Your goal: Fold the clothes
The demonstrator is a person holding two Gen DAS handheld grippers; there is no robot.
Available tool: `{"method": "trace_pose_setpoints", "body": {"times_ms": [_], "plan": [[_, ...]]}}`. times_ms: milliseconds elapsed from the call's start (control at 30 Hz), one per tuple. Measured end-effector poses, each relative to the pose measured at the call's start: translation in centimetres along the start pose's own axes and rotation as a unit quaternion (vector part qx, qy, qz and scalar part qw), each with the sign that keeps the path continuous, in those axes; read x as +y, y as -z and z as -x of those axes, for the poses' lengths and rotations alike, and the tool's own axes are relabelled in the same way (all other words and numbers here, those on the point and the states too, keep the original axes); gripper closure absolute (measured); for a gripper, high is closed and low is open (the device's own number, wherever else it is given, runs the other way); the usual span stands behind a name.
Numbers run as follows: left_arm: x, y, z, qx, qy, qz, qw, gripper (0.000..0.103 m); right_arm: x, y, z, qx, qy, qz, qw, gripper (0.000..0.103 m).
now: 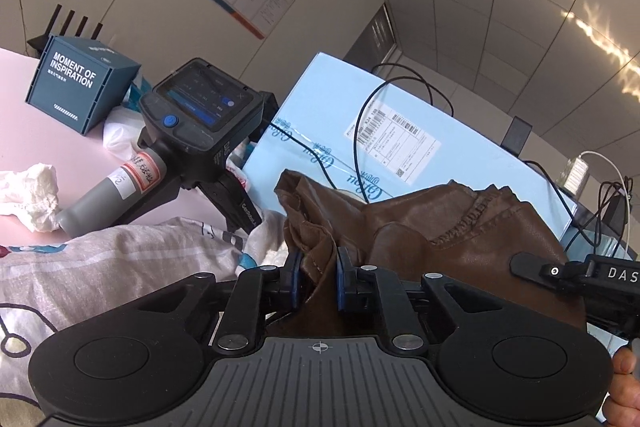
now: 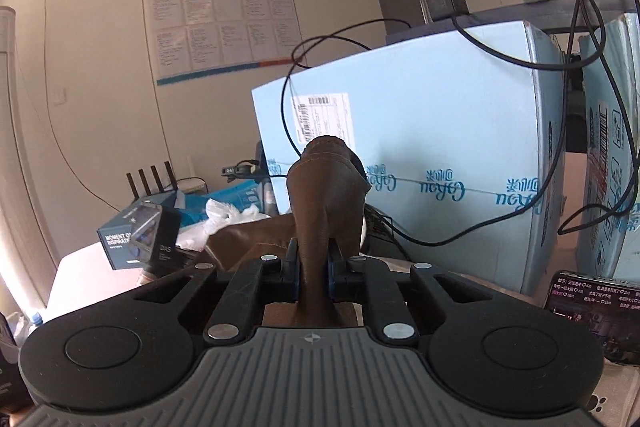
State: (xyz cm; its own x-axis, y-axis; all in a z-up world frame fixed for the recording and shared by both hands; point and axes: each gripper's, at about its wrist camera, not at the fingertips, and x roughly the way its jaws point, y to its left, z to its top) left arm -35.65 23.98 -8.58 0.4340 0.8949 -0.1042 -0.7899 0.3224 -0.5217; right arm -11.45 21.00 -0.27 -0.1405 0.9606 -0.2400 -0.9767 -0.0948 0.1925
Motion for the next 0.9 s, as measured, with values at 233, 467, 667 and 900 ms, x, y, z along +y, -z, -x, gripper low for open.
{"method": "trace_pose_setpoints", "body": {"times_ms": [233,467,667,900], "plan": [[-0.5,-0.1,4.9,-0.018,0.03,0.007,0.9994,0.097,3.5,-1.5,5.7,-0.055,-0.052,0.01,0.997,0.093],[-1.8,2.6,10.1,0.017,0.077,0.021,0.9967,0.097,3.1,0.9,14.2,-0.065,-0.045,-0.004,0.997,0.093],[-5.0,6.0,12.9,0.083,0.146,-0.005,0.9857,0.098,2.5,3.1,21.9,-0.077,-0.03,-0.011,0.997,0.093],[-12.0,10.3,12.2,0.184,0.245,-0.094,0.9471,0.098,-0.9,7.5,30.7,-0.096,0.067,-0.046,0.992,0.093]]}}
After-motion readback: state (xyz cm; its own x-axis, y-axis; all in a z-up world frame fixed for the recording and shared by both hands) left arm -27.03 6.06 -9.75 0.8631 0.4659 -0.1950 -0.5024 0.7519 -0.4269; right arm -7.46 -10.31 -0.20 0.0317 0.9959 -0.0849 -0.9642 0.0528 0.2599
